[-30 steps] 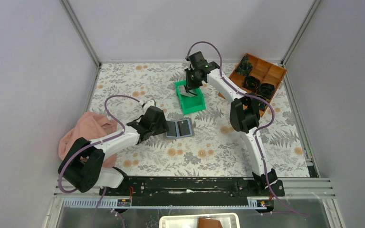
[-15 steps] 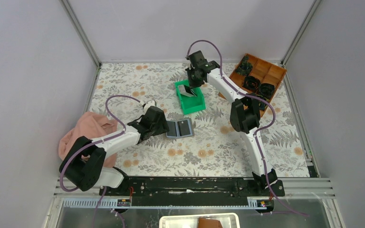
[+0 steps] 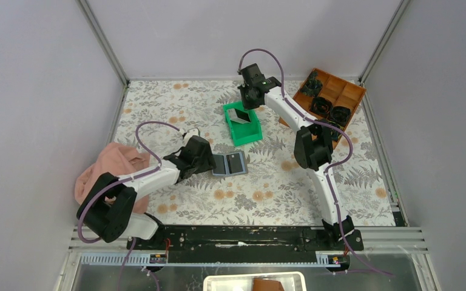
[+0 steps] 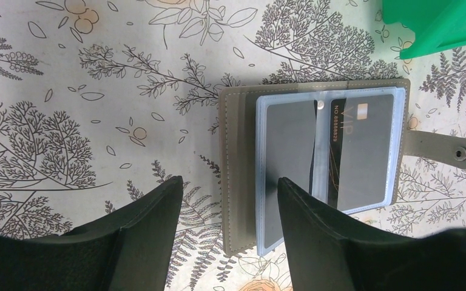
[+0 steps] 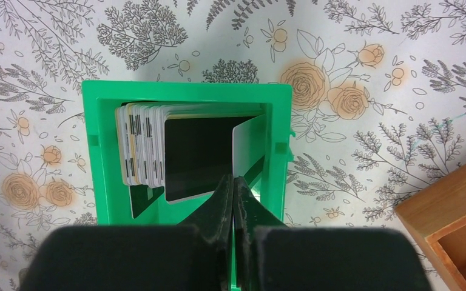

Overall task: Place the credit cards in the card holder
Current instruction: Pick up the credit card from the storage box.

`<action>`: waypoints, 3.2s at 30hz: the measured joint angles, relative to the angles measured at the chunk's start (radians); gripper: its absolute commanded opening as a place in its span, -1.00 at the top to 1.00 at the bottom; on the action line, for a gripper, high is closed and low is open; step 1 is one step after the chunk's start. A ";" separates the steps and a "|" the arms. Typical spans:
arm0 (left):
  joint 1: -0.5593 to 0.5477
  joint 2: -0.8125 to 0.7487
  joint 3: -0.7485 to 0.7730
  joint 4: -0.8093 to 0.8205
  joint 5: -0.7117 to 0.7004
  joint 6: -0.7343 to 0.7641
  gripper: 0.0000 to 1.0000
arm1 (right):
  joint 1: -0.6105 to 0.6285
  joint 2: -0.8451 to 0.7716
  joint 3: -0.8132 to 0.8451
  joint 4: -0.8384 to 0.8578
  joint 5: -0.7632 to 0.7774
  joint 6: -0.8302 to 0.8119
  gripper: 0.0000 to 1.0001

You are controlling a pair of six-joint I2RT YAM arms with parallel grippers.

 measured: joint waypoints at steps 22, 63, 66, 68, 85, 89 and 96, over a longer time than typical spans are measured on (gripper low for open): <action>0.011 -0.239 0.021 0.018 -0.053 0.106 -0.48 | 0.001 -0.236 -0.227 0.017 0.060 -0.033 1.00; 0.270 -0.264 -0.058 0.612 1.110 0.034 -0.48 | 0.000 -0.814 -0.875 0.112 -0.990 0.081 1.00; 0.282 -0.246 -0.066 0.645 1.155 0.015 -0.43 | 0.000 -0.814 -0.876 0.140 -1.014 0.101 1.00; 0.286 -0.235 -0.073 0.667 1.175 0.003 -0.37 | 0.000 -0.813 -0.877 0.162 -1.033 0.117 1.00; 0.288 -0.143 -0.108 0.873 1.271 -0.132 -0.01 | 0.000 -0.743 -0.877 0.188 -1.083 0.140 1.00; 0.288 -0.129 -0.112 0.900 1.286 -0.150 0.17 | 0.000 -0.740 -0.876 0.188 -1.090 0.140 1.00; 0.288 -0.119 -0.123 0.921 1.303 -0.168 0.42 | 0.000 -0.715 -0.871 0.188 -1.094 0.140 1.00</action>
